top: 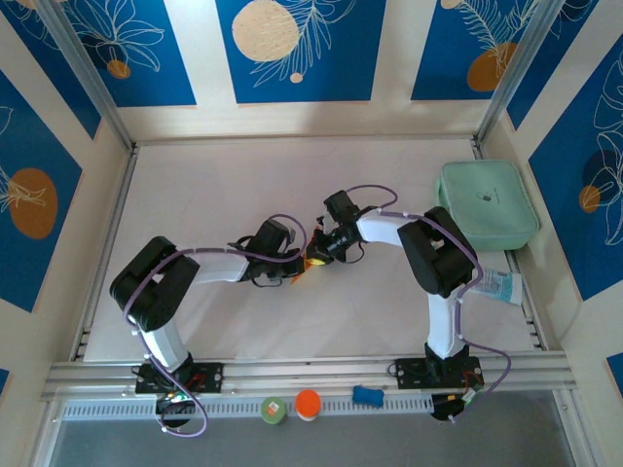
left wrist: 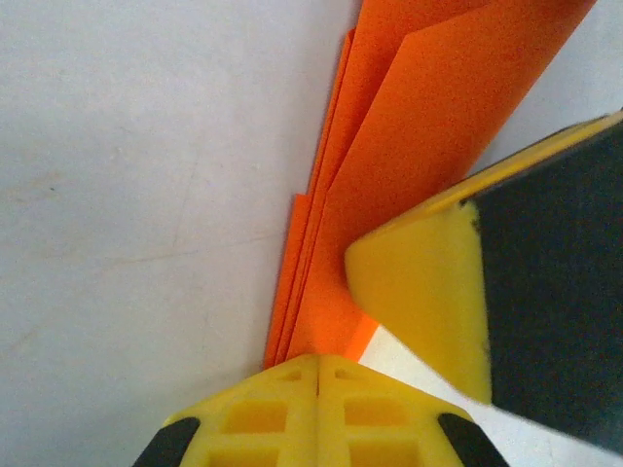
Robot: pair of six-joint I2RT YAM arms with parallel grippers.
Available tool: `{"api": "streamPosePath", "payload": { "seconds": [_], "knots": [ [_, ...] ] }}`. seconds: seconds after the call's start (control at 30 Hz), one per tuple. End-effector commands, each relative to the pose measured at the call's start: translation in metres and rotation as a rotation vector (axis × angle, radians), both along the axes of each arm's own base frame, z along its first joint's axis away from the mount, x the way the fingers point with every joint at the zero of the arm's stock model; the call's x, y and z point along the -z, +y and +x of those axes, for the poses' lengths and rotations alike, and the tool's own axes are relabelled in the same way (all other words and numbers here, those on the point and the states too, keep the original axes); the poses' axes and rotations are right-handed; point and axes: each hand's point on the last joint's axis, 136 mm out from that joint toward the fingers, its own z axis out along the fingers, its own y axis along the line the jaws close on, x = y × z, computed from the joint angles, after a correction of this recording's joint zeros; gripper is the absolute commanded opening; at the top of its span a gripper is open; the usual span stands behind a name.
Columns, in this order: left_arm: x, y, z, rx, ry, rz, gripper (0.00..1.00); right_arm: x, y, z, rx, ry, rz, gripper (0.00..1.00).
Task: Fold a paper plane with a square sheet of paper (pick it up from the middle)
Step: Fold the wing for the fifth time at the center of the table.
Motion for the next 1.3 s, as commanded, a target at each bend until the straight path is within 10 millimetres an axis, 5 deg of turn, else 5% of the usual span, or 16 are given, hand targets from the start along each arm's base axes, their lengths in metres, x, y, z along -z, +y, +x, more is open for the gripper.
{"api": "streamPosePath", "payload": {
  "seconds": [0.0, 0.57, 1.03, 1.27],
  "knots": [
    [0.026, 0.015, -0.015, -0.007, 0.084, 0.073, 0.00, -0.008, -0.011, 0.007, 0.031, -0.020, -0.003, 0.10],
    [0.026, 0.019, -0.020, 0.011, 0.102, 0.091, 0.00, 0.004, -0.037, 0.044, 0.059, -0.064, -0.089, 0.10],
    [-0.021, -0.025, 0.010, 0.100, -0.025, -0.072, 0.09, 0.027, -0.039, 0.023, 0.033, 0.002, -0.178, 0.10],
    [-0.007, -0.030, 0.033, 0.070, -0.033, -0.017, 0.06, 0.024, -0.036, 0.019, 0.037, 0.020, -0.196, 0.10]
  ]
}}
